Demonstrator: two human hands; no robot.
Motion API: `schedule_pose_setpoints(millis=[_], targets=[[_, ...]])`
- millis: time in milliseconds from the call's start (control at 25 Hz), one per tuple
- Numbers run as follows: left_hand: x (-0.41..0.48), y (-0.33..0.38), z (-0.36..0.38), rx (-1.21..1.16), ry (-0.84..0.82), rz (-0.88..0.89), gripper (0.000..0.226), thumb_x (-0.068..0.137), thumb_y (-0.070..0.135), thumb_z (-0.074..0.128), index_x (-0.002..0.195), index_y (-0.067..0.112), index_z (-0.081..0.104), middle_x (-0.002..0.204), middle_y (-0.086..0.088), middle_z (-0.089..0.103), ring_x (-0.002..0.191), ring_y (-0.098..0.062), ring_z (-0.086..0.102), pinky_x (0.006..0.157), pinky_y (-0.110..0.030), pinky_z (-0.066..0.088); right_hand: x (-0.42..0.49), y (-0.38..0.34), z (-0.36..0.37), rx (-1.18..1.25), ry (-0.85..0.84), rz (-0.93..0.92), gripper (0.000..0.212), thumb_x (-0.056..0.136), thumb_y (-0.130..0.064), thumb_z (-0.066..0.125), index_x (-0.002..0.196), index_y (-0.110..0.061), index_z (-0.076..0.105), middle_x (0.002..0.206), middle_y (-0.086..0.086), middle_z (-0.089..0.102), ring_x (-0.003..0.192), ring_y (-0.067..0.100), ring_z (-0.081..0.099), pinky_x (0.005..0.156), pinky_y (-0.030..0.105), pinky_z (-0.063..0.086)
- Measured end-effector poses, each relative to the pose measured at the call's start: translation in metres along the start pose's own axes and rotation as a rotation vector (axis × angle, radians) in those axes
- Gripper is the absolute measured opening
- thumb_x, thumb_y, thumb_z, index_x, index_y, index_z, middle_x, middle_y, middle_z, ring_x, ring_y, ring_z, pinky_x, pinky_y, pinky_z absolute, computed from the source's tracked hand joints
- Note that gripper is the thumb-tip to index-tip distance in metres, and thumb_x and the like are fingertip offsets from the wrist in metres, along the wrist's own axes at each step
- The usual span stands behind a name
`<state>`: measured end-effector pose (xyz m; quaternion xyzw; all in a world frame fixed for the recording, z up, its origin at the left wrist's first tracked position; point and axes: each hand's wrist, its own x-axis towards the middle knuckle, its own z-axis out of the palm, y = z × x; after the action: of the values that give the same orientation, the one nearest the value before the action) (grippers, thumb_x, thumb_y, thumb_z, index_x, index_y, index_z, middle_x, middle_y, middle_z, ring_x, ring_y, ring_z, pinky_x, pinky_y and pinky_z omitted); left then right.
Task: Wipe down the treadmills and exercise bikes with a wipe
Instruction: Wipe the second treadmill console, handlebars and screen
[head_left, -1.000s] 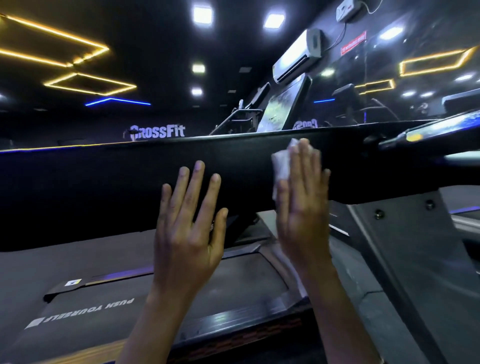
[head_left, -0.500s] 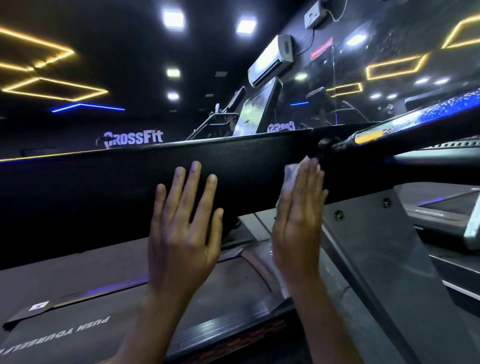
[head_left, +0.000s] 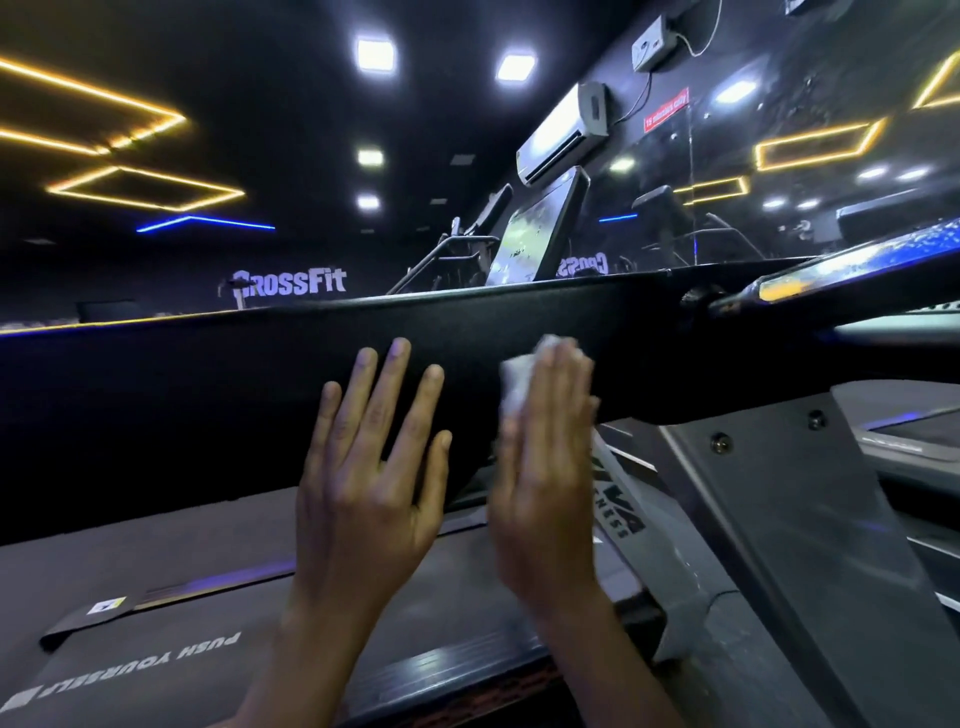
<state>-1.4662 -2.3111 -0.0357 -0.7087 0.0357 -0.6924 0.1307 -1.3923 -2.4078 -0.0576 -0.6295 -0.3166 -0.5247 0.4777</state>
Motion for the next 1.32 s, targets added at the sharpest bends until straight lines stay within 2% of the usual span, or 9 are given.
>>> schedule_pose_setpoints(millis=[80, 240, 400, 640, 840, 960, 1080, 1240, 1320], targets=[[-0.002, -0.01, -0.007, 0.009, 0.002, -0.017, 0.039, 0.095, 0.018, 0.048, 0.132, 0.006, 0.054, 0.144, -0.017, 0.041, 0.138, -0.029, 0.031, 0.116, -0.04, 0.019, 0.014, -0.015, 0.01, -0.001, -0.052, -0.171, 0.05, 0.102, -0.017, 0.027, 0.149, -0.001, 0.023, 0.158, 0.012, 0.017, 0.148, 0.025, 0.009, 0.121, 0.039, 0.008], [-0.014, -0.035, -0.027, 0.026, 0.026, -0.083, 0.041, 0.095, 0.02, 0.048, 0.134, 0.006, 0.05, 0.145, -0.017, 0.04, 0.139, -0.029, 0.03, 0.117, -0.039, 0.018, 0.045, -0.043, 0.02, -0.016, -0.024, -0.108, 0.05, 0.103, -0.021, 0.025, 0.149, -0.001, 0.023, 0.158, 0.013, 0.018, 0.148, 0.025, 0.009, 0.121, 0.035, 0.005], [-0.024, -0.055, -0.042, 0.034, 0.029, -0.102, 0.042, 0.095, 0.019, 0.049, 0.135, 0.006, 0.048, 0.145, -0.016, 0.04, 0.139, -0.03, 0.031, 0.116, -0.041, 0.021, -0.002, -0.042, 0.019, -0.074, -0.17, -0.415, 0.048, 0.103, -0.021, 0.029, 0.149, -0.008, 0.025, 0.157, 0.005, 0.021, 0.147, 0.019, 0.014, 0.12, 0.04, 0.012], [-0.035, -0.086, -0.065, 0.056, 0.045, -0.135, 0.042, 0.095, 0.02, 0.049, 0.136, 0.008, 0.046, 0.145, -0.016, 0.038, 0.138, -0.03, 0.031, 0.116, -0.041, 0.021, 0.027, -0.074, 0.042, -0.038, 0.058, -0.002, 0.05, 0.102, -0.018, 0.028, 0.149, -0.001, 0.024, 0.157, 0.015, 0.019, 0.147, 0.026, 0.009, 0.12, 0.037, 0.002], [-0.042, -0.104, -0.082, 0.076, 0.03, -0.163, 0.044, 0.094, 0.02, 0.048, 0.135, 0.006, 0.046, 0.146, -0.017, 0.038, 0.138, -0.031, 0.031, 0.115, -0.04, 0.02, -0.017, -0.09, 0.047, -0.058, -0.207, -0.502, 0.049, 0.101, -0.019, 0.035, 0.149, -0.011, 0.029, 0.157, 0.002, 0.022, 0.147, 0.017, 0.015, 0.119, 0.038, 0.011], [-0.048, -0.118, -0.094, 0.085, 0.038, -0.193, 0.044, 0.094, 0.021, 0.049, 0.135, 0.004, 0.047, 0.145, -0.018, 0.038, 0.138, -0.031, 0.03, 0.116, -0.038, 0.018, -0.012, -0.068, 0.041, -0.128, -0.077, -0.3, 0.05, 0.101, -0.019, 0.033, 0.149, -0.008, 0.027, 0.157, 0.005, 0.023, 0.147, 0.02, 0.016, 0.119, 0.042, 0.01], [-0.051, -0.128, -0.102, 0.115, 0.041, -0.215, 0.045, 0.095, 0.023, 0.048, 0.135, 0.003, 0.047, 0.146, -0.018, 0.037, 0.139, -0.03, 0.028, 0.117, -0.037, 0.017, 0.008, -0.114, 0.061, -0.068, 0.015, -0.079, 0.052, 0.1, -0.017, 0.032, 0.149, -0.003, 0.024, 0.157, 0.013, 0.02, 0.147, 0.027, 0.012, 0.119, 0.041, 0.003], [-0.056, -0.138, -0.11, 0.135, 0.026, -0.227, 0.046, 0.095, 0.023, 0.047, 0.138, 0.006, 0.042, 0.147, -0.017, 0.035, 0.14, -0.028, 0.026, 0.115, -0.041, 0.021, -0.021, -0.148, 0.076, -0.009, -0.228, -0.524, 0.053, 0.097, -0.016, 0.042, 0.149, -0.01, 0.031, 0.157, 0.004, 0.023, 0.148, 0.02, 0.013, 0.12, 0.039, 0.008], [-0.06, -0.146, -0.117, 0.142, 0.032, -0.247, 0.046, 0.096, 0.024, 0.047, 0.138, 0.007, 0.042, 0.148, -0.016, 0.034, 0.141, -0.026, 0.025, 0.114, -0.042, 0.023, -0.03, -0.127, 0.067, -0.09, -0.225, -0.566, 0.054, 0.096, -0.015, 0.045, 0.149, -0.013, 0.031, 0.157, 0.0, 0.025, 0.147, 0.016, 0.017, 0.119, 0.039, 0.009]])
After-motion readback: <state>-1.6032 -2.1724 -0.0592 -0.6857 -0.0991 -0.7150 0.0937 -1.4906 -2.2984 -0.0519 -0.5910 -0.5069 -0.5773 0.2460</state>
